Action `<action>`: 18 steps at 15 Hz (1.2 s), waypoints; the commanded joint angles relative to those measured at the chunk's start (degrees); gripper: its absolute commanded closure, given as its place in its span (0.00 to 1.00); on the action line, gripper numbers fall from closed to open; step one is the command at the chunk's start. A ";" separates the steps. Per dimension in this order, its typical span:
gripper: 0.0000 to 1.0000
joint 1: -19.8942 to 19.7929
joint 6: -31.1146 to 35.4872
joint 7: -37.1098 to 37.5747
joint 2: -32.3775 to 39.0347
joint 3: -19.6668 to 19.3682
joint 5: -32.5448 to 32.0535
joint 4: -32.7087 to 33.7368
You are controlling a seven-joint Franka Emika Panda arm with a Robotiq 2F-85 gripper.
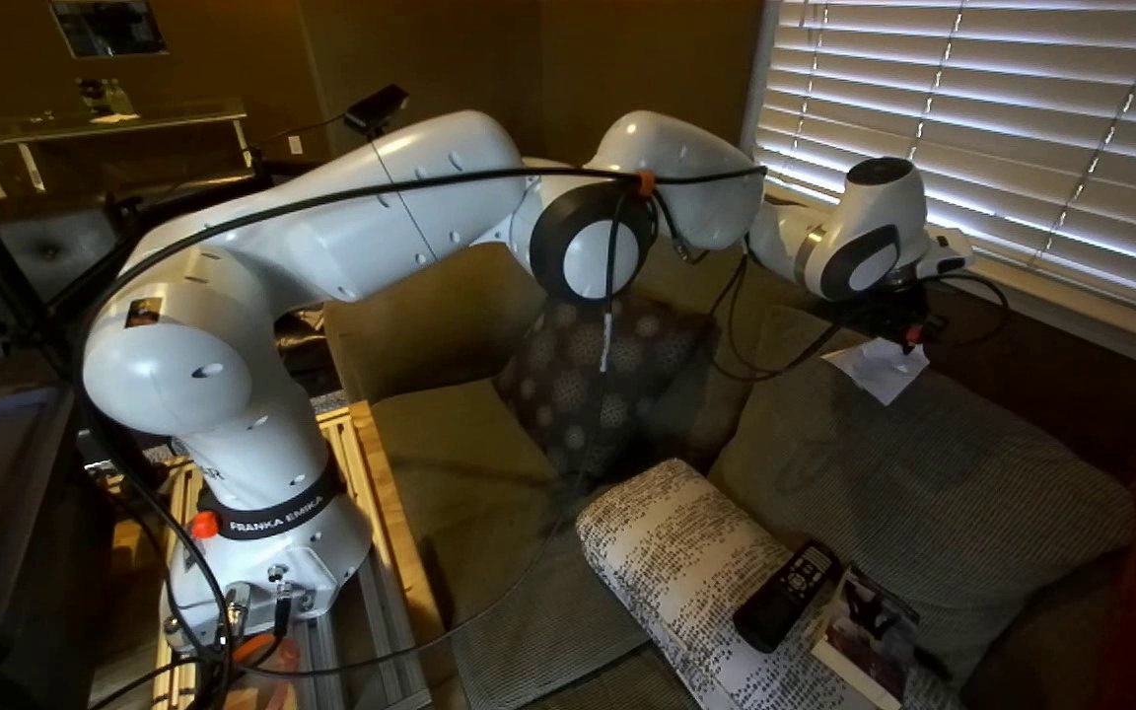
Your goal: Pick up the napkin and the remote under the napkin, place the remote on the cushion next to the black remote then place the napkin on the black remote
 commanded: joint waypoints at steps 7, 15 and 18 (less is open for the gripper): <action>0.19 2.35 -2.33 4.96 -2.18 -4.59 -0.94 -1.72; 0.00 3.44 -5.28 7.71 -5.66 -6.88 0.07 -5.29; 0.00 3.04 -7.61 5.97 -8.23 -5.49 0.59 -8.07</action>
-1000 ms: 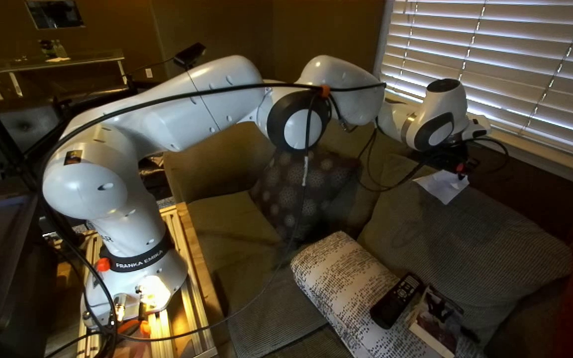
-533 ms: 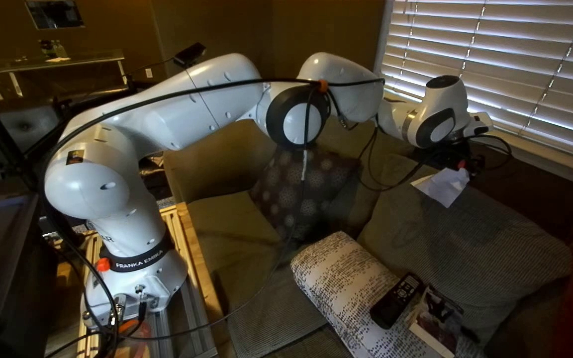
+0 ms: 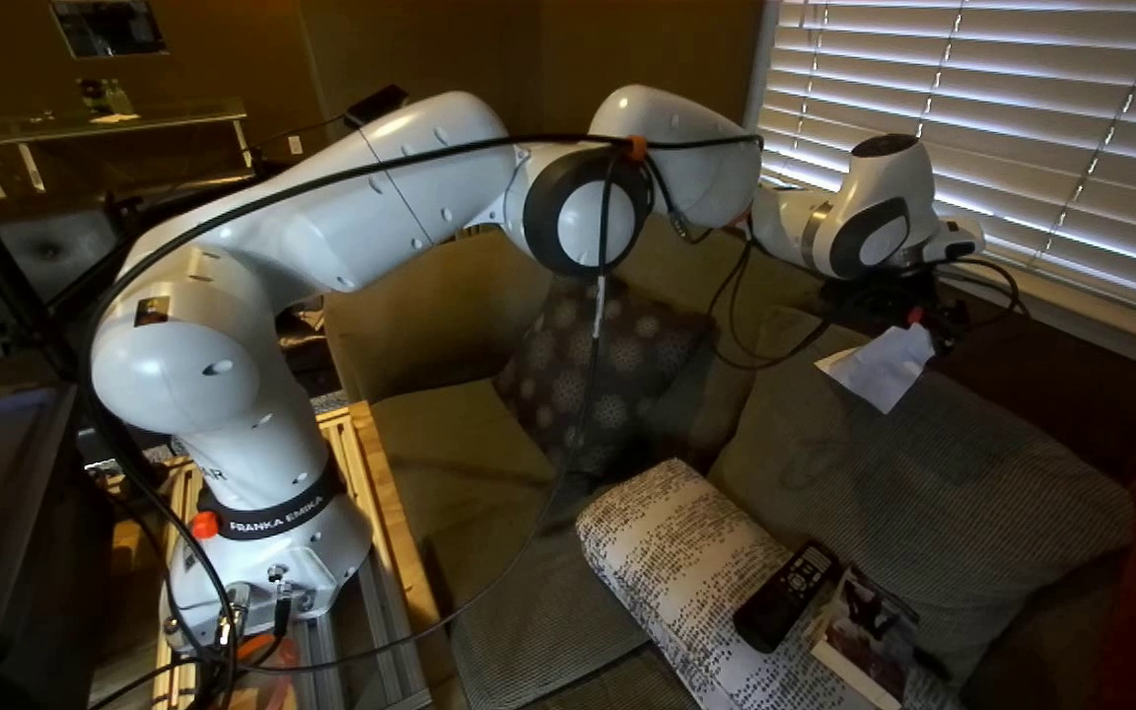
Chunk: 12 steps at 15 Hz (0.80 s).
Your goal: Pick up the napkin and the remote under the napkin, place the remote on the cushion next to the black remote then place the napkin on the black remote
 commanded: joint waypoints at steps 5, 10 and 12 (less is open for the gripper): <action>0.00 -0.21 -8.37 0.45 -9.18 2.11 -1.72 -11.11; 0.00 -1.04 -13.13 -1.16 -11.32 3.66 -1.11 -14.03; 0.00 -1.37 -13.73 -1.69 -10.91 4.40 -0.89 -14.05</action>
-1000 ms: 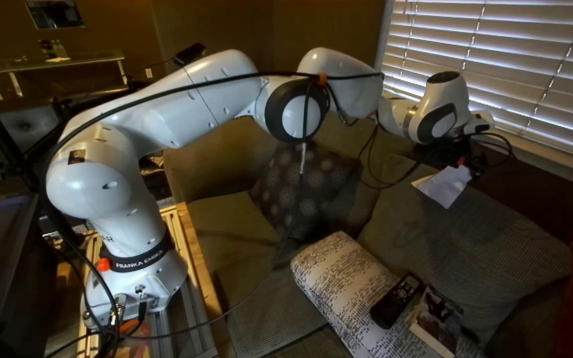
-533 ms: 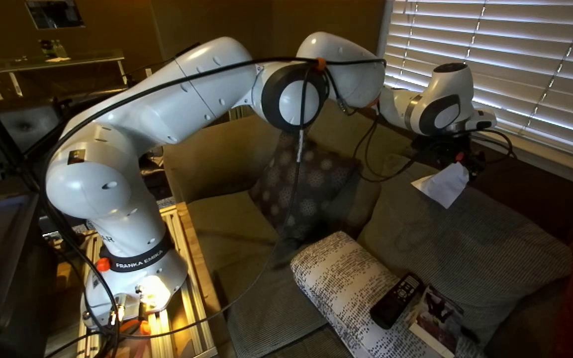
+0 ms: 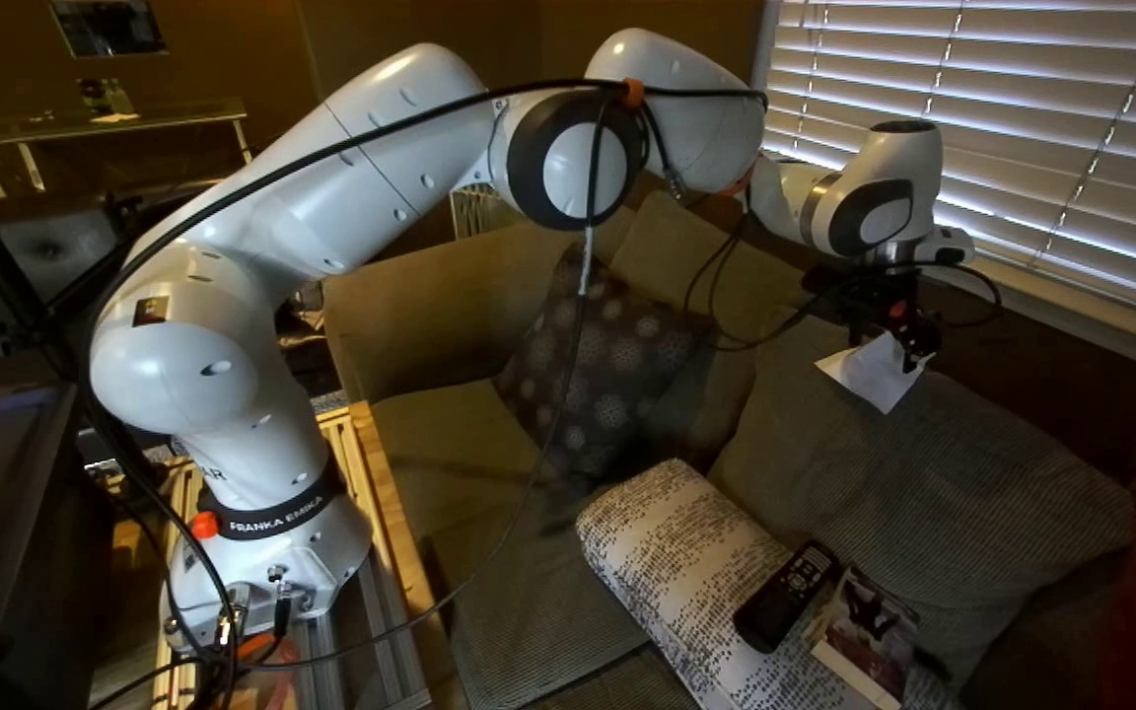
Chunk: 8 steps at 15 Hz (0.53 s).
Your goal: Pick up the napkin and the remote under the napkin, place the remote on the cushion next to the black remote then place the napkin on the black remote
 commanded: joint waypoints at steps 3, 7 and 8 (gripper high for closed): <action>0.00 -1.55 -0.73 -2.64 -1.20 3.34 -0.47 -2.70; 0.00 -2.30 0.54 -5.15 -0.99 4.43 -0.50 -2.59; 0.00 -2.50 0.82 -5.69 -0.81 4.62 -0.51 -2.37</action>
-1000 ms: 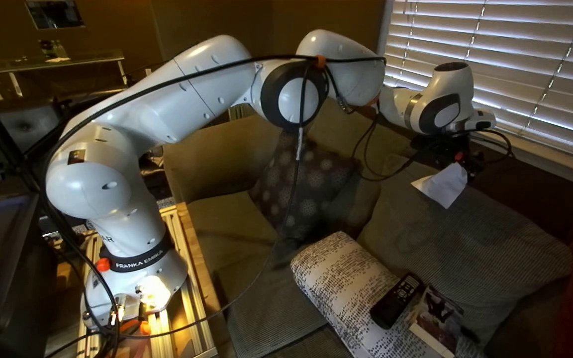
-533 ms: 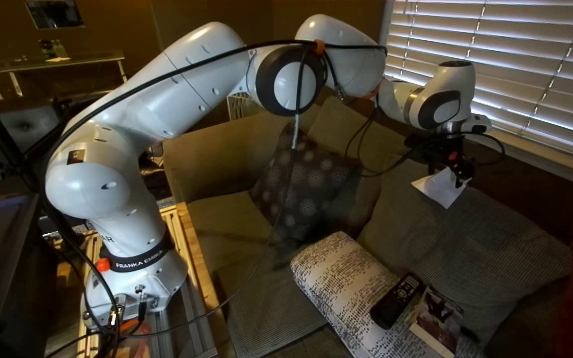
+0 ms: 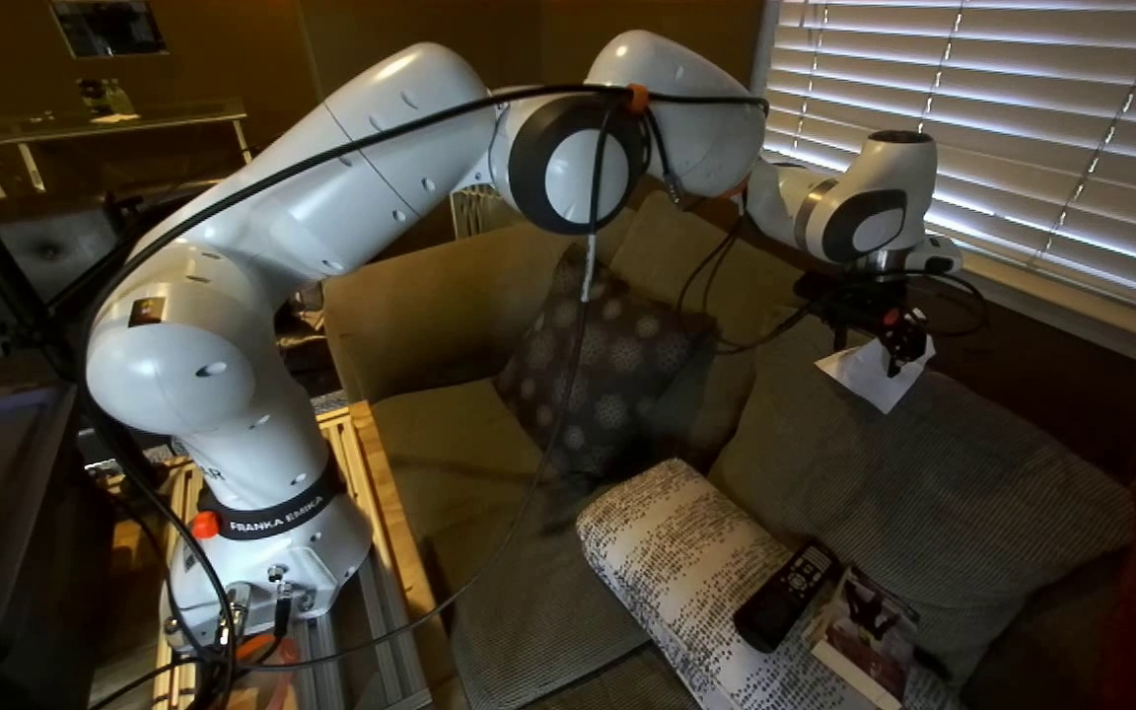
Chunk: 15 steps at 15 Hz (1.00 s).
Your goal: Pick up the napkin and the remote under the napkin, place the remote on the cushion next to the black remote then place the napkin on the black remote
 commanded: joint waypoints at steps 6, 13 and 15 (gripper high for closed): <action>0.00 -2.12 3.22 -5.33 0.68 2.42 -0.42 0.46; 0.00 -2.53 5.41 -6.99 2.62 3.50 -0.22 1.57; 0.04 -2.66 6.82 -7.59 3.05 3.94 -0.13 1.89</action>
